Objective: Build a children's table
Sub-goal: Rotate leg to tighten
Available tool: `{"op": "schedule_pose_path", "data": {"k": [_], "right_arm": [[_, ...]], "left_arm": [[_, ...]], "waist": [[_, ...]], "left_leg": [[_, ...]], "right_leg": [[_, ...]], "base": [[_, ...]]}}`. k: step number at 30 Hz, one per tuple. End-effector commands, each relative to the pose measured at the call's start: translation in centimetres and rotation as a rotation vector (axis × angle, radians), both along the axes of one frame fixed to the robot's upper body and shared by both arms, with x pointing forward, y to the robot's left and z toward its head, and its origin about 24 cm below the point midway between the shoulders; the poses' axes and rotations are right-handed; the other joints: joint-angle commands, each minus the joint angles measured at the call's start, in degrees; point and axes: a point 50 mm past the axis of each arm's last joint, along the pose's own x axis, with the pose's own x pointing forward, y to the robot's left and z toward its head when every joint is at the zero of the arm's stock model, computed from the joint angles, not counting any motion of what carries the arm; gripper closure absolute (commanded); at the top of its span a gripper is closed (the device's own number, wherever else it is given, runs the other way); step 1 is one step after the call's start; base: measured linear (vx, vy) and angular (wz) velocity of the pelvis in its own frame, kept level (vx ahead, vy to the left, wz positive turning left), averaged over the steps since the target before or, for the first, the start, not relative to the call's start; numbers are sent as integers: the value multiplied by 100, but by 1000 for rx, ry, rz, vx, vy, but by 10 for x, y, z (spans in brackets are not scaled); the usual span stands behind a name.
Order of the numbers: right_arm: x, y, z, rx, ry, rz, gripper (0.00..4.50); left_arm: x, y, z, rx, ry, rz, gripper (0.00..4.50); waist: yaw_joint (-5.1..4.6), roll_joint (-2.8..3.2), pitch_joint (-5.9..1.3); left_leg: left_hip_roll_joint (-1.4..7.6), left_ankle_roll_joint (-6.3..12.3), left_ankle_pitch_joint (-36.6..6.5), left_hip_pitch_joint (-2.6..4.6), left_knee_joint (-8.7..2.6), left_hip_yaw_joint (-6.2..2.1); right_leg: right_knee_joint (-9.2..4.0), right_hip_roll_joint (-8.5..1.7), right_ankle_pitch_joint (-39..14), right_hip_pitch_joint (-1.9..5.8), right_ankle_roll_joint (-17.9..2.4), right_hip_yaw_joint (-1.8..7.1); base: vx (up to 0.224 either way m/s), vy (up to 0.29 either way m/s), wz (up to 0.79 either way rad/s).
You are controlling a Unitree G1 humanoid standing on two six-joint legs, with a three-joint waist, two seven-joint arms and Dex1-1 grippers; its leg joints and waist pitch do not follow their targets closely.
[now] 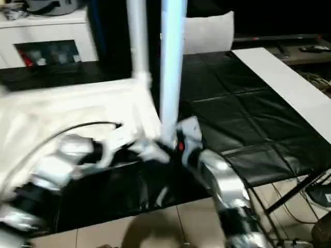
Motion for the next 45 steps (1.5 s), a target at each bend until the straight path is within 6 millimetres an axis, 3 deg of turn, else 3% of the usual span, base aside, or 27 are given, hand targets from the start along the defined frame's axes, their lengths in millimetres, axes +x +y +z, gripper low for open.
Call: {"op": "schedule_pose_path", "data": {"k": [1, 6, 7, 9, 15, 20, 23, 26, 30, 34, 35, 42, 43, 44, 45], "right_arm": [[-7, 52, -8, 90, 100, 79, 182], [4, 62, -7, 49, 79, -16, 182], [5, 62, -7, 49, 72, -22, 127], [7, 56, -5, 78, 51, -52, 113], [8, 46, -2, 75, 3, -52, 62], [-2, 14, -1, 81, -81, -20, 12], [-15, -9, 3, 37, -145, 113, 5], [-23, -22, 7, -21, -170, 239, 5], [-31, -31, 8, -100, -175, 368, 5], [-38, -39, 9, -161, -155, 547, 5], [-38, -42, 11, -168, -148, 606, 5], [-42, -47, 11, -165, -75, 770, 21], [-42, -47, 11, -162, -66, 782, 49], [-41, -47, 10, -164, -61, 797, 56], [-41, -47, 10, -165, -60, 799, 59]], "left_arm": [[15, -25, 31, -74, -146, 94, 450], [21, -43, 43, -137, -189, 197, 450], [21, -44, 44, -138, -193, 195, 450], [20, -44, 44, -117, -208, 165, 450], [19, -38, 38, -84, -214, 127, 450], [13, -25, 26, -59, -189, 17, 450], [5, -14, 16, -16, -154, -119, 450], [1, -4, 11, 17, -127, -212, 450], [-5, 5, 7, 49, -108, -328, 450], [-9, 17, 2, 112, -93, -468, 450], [-12, 19, 2, 123, -82, -542, 450], [-13, 23, 6, 131, -60, -658, 450], [-13, 23, 7, 128, -53, -672, 450], [-13, 25, 7, 124, -55, -695, 450], [-13, 25, 8, 124, -59, -697, 450]], "waist": [[26, 28, -415], [57, 34, -478], [67, 29, -482], [75, 40, -497], [53, 51, -504], [112, 47, -522], [170, 47, -506], [218, 49, -476], [252, 76, -448], [270, 47, -422], [276, 22, -429], [312, 37, -444], [316, 36, -448], [331, -33, -455], [331, -8, -451]], "left_leg": [[81, -124, -1393, 99, -412, -43], [79, 8, -891, 67, -376, -36], [75, 47, -812, 65, -368, -33], [67, 213, -571, 47, -352, -34], [80, 358, -552, 45, -337, -27], [87, 511, -327, 34, -313, -25], [96, 520, -541, 49, -313, -17], [110, 399, -867, 70, -340, -9], [120, 177, -1291, 107, -384, -33], [118, 99, -1628, 99, -407, -26], [119, 100, -1618, 90, -408, -28], [137, 128, -1514, 105, -406, -21], [132, 138, -1500, 103, -401, -20], [126, 191, -1377, 83, -384, -14], [131, 205, -1324, 74, -391, -12]], "right_leg": [[-540, -289, -1213, 172, -1183, 217], [-463, -275, -167, 239, -1307, 193], [-456, -272, -18, 246, -1322, 192], [-411, -270, 445, 278, -1381, 184], [-405, -276, 551, 283, -1470, 182], [-362, -263, 1014, 281, -1492, 176], [-387, -271, 801, 272, -1467, 188], [-429, -275, 317, 249, -1435, 193], [-495, -274, -473, 204, -1307, 186], [-540, -295, -899, 183, -1217, 206], [-539, -304, -964, 191, -1197, 209], [-501, -303, -799, 173, -1325, 203], [-497, -303, -770, 178, -1336, 201], [-479, -314, -698, 197, -1353, 205], [-483, -319, -693, 191, -1357, 201]], "base": [[0, 0, 0], [0, 0, 0], [0, 0, 0], [0, 0, 0], [0, 0, 0], [0, 0, 0], [0, 0, 0], [0, 0, 0], [0, 0, 0], [0, 0, 0], [0, 0, 0], [0, 0, 0], [0, 0, 0], [0, 0, 0], [0, 0, 0]]}}
